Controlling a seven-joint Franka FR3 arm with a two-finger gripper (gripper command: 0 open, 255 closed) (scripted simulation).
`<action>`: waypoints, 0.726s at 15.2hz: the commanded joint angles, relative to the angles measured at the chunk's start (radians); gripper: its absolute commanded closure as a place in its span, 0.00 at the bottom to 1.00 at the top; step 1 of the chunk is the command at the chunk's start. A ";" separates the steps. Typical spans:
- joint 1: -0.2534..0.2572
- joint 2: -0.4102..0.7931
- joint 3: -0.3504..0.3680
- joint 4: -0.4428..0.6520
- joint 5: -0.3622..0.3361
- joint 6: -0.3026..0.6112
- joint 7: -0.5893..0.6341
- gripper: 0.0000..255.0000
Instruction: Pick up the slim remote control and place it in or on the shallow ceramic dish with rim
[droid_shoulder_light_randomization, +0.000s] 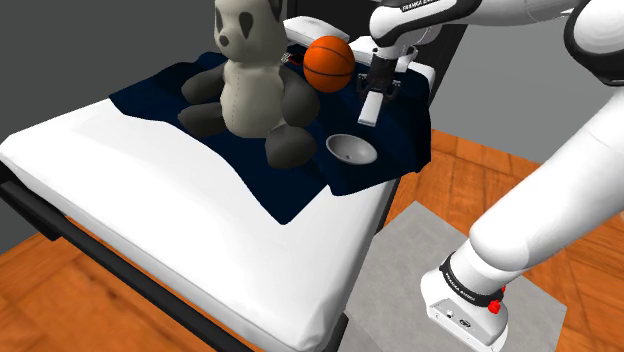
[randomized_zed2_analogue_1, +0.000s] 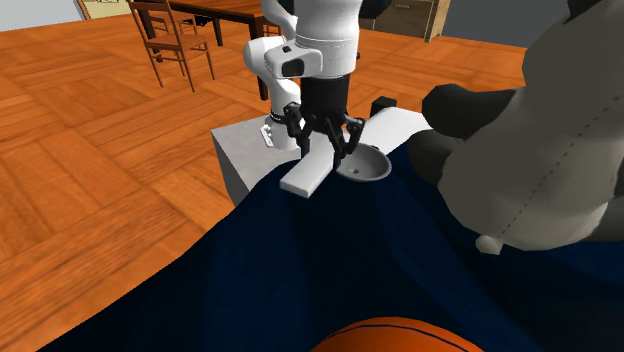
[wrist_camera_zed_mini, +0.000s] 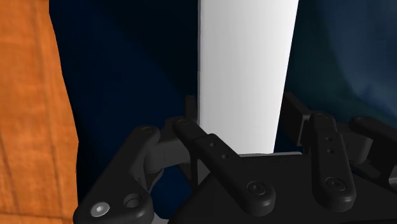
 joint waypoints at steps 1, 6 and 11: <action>0.020 -0.046 0.021 -0.056 -0.003 0.009 0.043 1.00; 0.066 -0.161 0.079 -0.178 0.002 0.014 0.146 1.00; 0.105 -0.236 0.132 -0.264 0.017 0.024 0.228 1.00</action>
